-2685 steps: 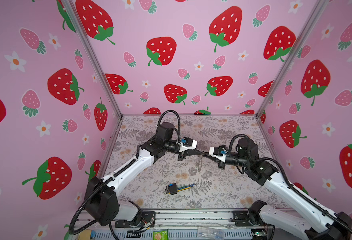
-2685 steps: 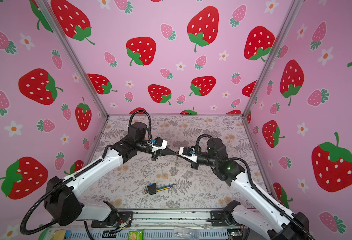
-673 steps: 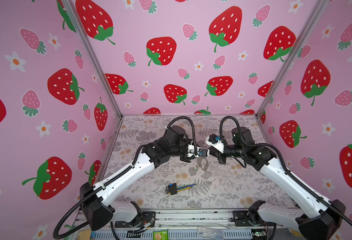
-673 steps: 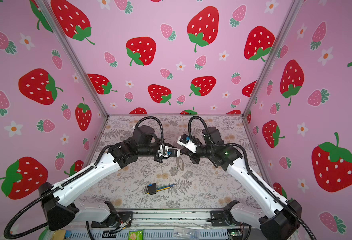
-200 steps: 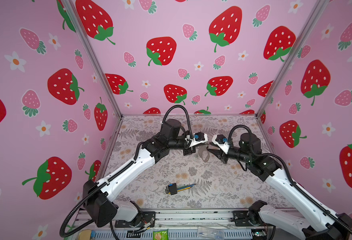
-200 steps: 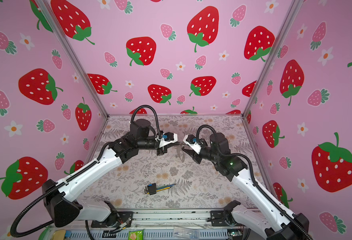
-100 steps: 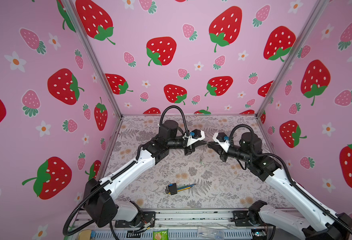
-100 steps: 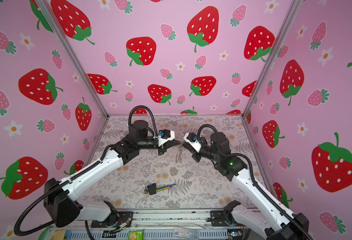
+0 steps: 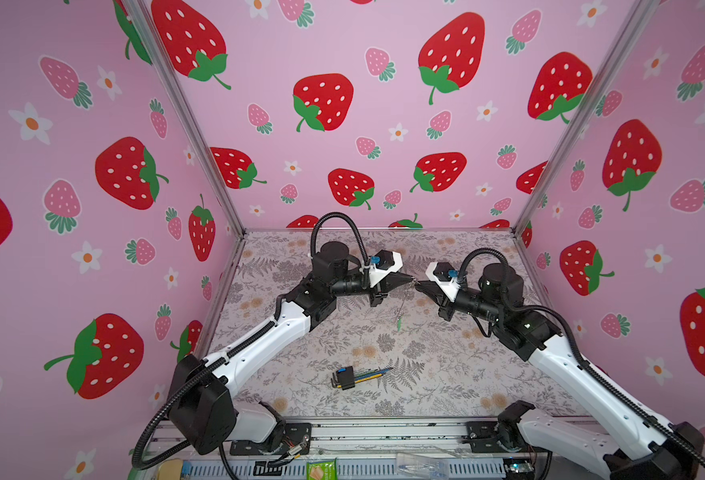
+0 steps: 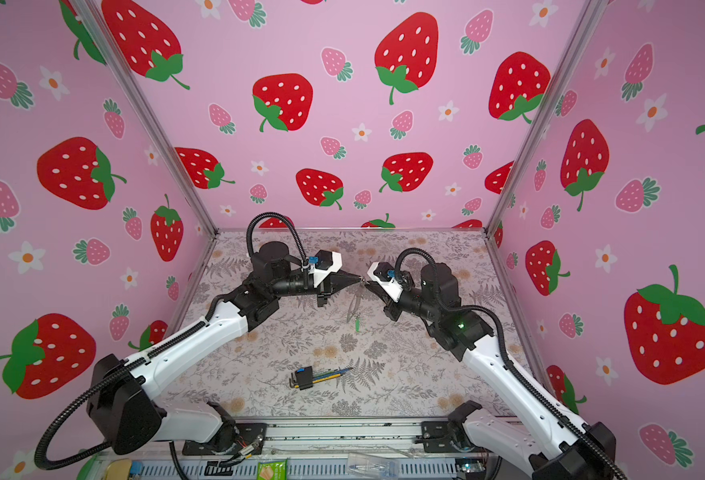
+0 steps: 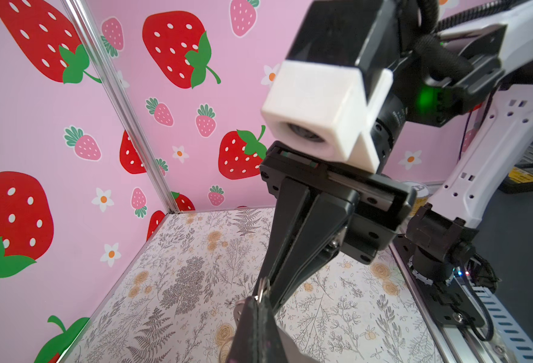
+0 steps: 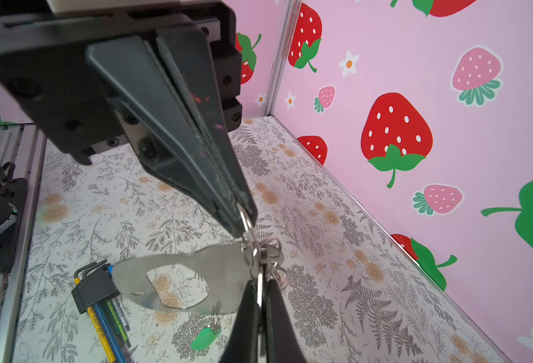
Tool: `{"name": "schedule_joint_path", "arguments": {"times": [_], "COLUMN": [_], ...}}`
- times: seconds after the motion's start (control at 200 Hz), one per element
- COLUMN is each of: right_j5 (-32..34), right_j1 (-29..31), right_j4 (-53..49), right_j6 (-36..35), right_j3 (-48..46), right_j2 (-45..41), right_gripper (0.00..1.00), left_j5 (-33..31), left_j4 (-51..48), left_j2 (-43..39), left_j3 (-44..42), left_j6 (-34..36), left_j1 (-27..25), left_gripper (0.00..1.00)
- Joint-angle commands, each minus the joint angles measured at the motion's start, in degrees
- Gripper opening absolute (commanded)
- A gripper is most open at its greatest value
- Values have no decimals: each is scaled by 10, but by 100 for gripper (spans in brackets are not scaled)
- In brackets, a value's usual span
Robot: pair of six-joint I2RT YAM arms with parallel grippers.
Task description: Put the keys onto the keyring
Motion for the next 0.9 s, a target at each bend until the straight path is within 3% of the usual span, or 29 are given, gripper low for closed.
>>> {"name": "schedule_joint_path", "arguments": {"times": [0.0, 0.54, 0.896], "right_j5": [27, 118, 132], "right_j1": [3, 28, 38], "right_j4": [7, 59, 56], "right_j6": [12, 34, 27], "right_j3": [-5, -24, -24], "right_j2": [2, 7, 12], "right_gripper": [0, 0, 2], "left_j5": [-16, -110, -121], "left_j4": [117, 280, 332], "left_j2": [6, 43, 65], "left_j3": [-5, -58, -68], "left_j6": [-46, -96, -117], "left_j1": [5, -24, -30], "left_gripper": [0, 0, 0]}}
